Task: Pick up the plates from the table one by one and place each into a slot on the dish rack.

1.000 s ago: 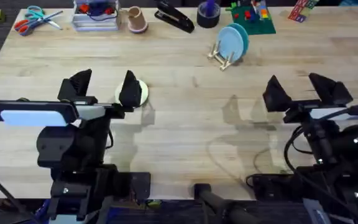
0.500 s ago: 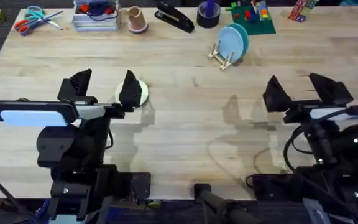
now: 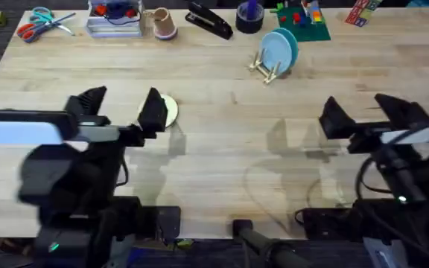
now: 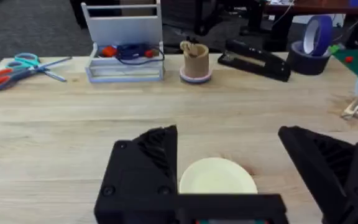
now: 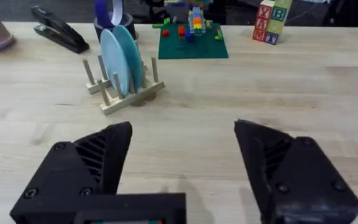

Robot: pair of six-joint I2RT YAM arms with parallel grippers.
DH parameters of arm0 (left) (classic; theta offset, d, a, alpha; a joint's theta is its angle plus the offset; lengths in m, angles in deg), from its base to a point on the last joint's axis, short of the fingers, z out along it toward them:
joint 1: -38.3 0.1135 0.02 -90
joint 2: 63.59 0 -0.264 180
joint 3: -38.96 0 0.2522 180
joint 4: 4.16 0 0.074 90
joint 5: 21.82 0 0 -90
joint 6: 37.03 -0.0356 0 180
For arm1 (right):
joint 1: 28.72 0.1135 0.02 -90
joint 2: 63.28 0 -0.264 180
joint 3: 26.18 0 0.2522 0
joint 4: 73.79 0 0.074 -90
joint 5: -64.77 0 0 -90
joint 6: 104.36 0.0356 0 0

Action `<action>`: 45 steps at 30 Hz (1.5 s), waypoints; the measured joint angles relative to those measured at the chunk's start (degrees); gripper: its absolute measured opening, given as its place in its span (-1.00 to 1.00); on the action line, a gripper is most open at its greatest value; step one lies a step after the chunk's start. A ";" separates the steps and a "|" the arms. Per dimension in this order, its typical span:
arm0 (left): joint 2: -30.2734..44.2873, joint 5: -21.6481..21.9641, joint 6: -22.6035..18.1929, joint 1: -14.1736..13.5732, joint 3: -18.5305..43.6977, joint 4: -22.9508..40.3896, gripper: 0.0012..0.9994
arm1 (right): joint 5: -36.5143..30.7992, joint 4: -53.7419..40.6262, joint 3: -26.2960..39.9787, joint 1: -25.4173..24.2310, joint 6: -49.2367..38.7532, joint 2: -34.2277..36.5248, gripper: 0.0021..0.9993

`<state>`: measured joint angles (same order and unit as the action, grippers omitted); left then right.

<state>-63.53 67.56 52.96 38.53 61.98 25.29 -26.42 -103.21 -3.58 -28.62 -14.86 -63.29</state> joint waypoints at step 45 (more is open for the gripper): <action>64.68 -1.79 -0.63 0.02 85.00 70.77 0.99 | -0.07 -52.59 72.27 0.00 -2.97 56.15 0.99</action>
<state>1.15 65.77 52.33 38.55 146.98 96.06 -26.49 -155.80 68.68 -28.62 -17.83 -7.14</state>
